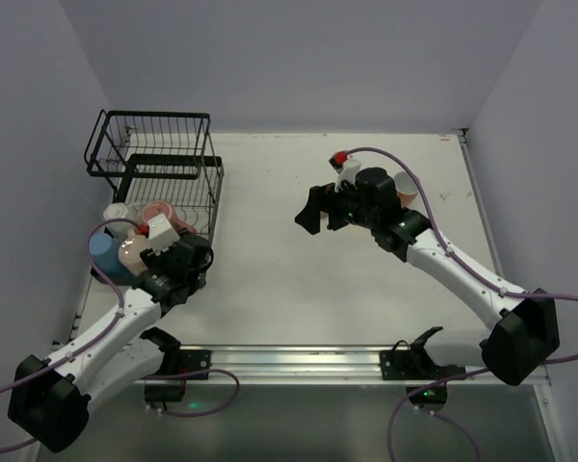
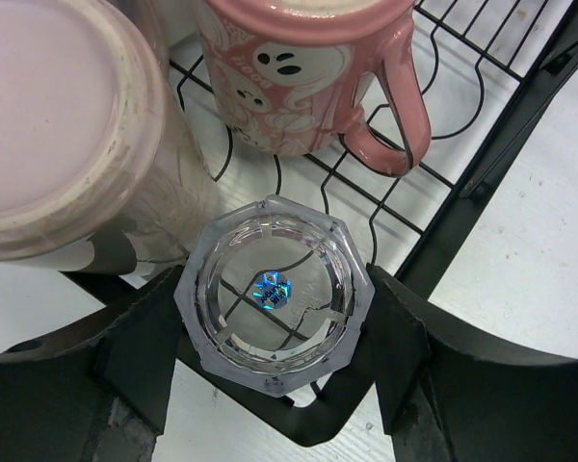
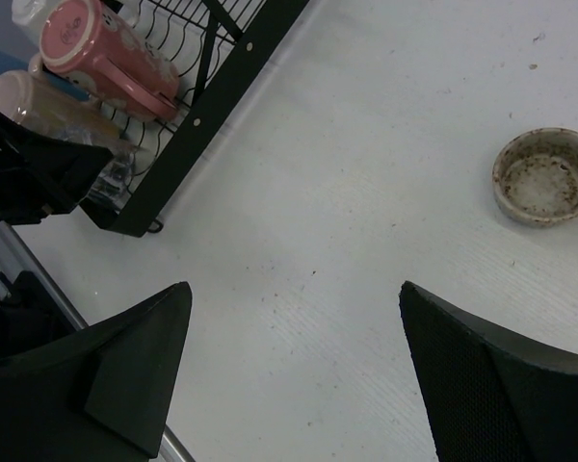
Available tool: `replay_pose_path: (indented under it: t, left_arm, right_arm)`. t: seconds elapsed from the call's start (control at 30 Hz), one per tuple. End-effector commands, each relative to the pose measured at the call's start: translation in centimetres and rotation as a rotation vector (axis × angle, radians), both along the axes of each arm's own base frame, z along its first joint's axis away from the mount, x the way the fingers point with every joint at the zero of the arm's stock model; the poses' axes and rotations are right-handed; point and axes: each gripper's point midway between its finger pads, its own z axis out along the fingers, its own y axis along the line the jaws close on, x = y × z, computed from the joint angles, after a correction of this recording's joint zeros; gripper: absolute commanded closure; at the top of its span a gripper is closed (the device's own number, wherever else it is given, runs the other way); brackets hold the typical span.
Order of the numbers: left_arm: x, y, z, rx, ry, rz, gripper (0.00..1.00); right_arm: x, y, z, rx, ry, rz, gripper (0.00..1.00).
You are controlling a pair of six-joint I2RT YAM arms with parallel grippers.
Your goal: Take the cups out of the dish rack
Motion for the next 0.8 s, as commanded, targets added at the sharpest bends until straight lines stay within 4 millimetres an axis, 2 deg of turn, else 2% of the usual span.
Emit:
replay_pose_path:
  t: [0.0,0.03,0.07,0.17,0.27,0.37,0.43,0.47,0.53,0.57,0.6,0.67,0.7,0.77]
  left_arm:
    - [1.1,0.6,1.4,0.016,-0.103,0.058,0.35]
    - [1.1,0.6,1.6,0.011,-0.108,0.055,0.4]
    - [1.0,0.6,1.6,0.008,-0.108,0.048,0.5]
    - [0.9,0.0,2.2,-0.034,-0.132,0.012,0.64]
    - [1.1,-1.4,3.9,-0.102,-0.171,-0.063,0.71]
    - [1.2,-3.3,6.4,-0.184,-0.216,-0.164,0.73]
    - [0.9,-4.5,8.0,-0.248,-0.251,-0.233,0.74]
    - [0.9,-5.0,9.2,-0.273,-0.278,-0.256,0.74]
    - [0.3,-6.4,10.7,-0.348,-0.311,-0.334,0.75]
    - [0.1,-7.0,11.6,-0.381,-0.331,-0.361,0.75]
    - [-0.3,-8.4,12.7,-0.438,-0.36,-0.431,0.75]
    - [-0.6,-10.0,13.7,-0.503,-0.39,-0.51,0.76]
    - [-0.8,-11.6,15.1,-0.557,-0.429,-0.594,0.76]
    - [-1.0,-13.2,15.9,-0.61,-0.456,-0.673,0.76]
  right_arm:
    - [-0.2,0.7,1.6,0.051,-0.039,0.023,0.09]
    - [-0.2,0.7,1.7,0.051,-0.04,0.022,0.09]
    - [-0.2,0.5,1.8,0.053,-0.045,0.018,0.09]
    - [-0.4,0.6,2.4,0.069,-0.052,0.019,0.09]
    - [-0.6,0.9,3.2,0.107,-0.056,0.027,0.09]
    - [-1.2,1.4,4.7,0.181,-0.072,0.04,0.08]
    - [-2.3,1.5,5.0,0.23,-0.068,0.062,0.07]
    - [-2.4,1.8,6.5,0.294,-0.092,0.066,0.07]
    - [-3.9,1.9,6.8,0.37,-0.072,0.09,0.07]
    - [-4.2,2.0,8.0,0.419,-0.106,0.101,0.07]
    - [-4.8,1.9,7.1,0.435,-0.086,0.106,0.07]
    - [-6.3,1.8,8.6,0.511,-0.107,0.138,0.08]
    - [-6.9,1.8,7.6,0.515,-0.089,0.143,0.08]
    - [-8.7,1.7,8.1,0.555,-0.104,0.183,0.09]
